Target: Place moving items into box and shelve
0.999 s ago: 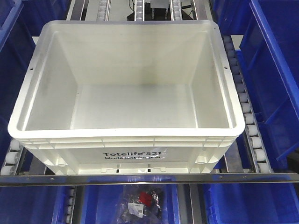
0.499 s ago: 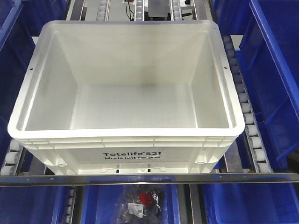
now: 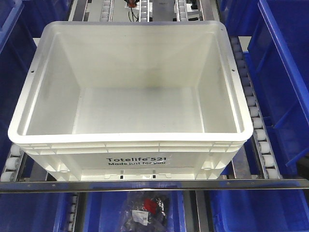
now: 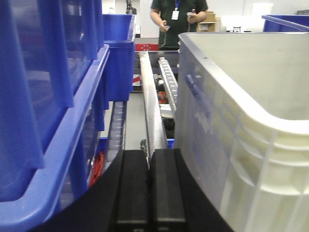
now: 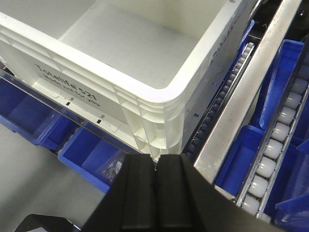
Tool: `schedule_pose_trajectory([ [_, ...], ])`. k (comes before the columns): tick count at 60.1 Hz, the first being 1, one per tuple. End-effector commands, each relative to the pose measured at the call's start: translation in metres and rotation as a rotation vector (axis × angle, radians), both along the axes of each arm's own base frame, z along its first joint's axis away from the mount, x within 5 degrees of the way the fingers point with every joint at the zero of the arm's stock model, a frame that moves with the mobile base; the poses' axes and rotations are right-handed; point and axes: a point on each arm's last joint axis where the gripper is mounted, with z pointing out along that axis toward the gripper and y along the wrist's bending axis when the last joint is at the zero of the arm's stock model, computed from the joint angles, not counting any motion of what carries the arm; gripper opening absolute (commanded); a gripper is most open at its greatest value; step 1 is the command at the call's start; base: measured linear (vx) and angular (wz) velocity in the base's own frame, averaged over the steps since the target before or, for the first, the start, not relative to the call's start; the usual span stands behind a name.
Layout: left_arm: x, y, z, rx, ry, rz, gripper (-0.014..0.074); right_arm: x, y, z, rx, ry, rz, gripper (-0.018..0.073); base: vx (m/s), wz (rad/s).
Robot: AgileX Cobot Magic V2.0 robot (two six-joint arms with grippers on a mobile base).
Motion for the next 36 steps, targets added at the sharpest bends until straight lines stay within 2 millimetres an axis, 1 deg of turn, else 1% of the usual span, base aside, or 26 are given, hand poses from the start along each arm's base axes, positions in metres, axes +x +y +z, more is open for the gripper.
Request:
schedule_pose_trajectory([
  [1, -0.0003, -0.0003, -0.0008, -0.010, -0.074, -0.003, -0.0022, 0.0032, 0.0016, 0.0118, 0.033, -0.078, 0.004, -0.0015, 0.00, 0.00],
  [36, -0.0003, -0.0003, -0.0008, -0.010, -0.074, -0.003, -0.0022, 0.0032, 0.0016, 0.0118, 0.033, -0.078, 0.004, -0.0015, 0.00, 0.00],
])
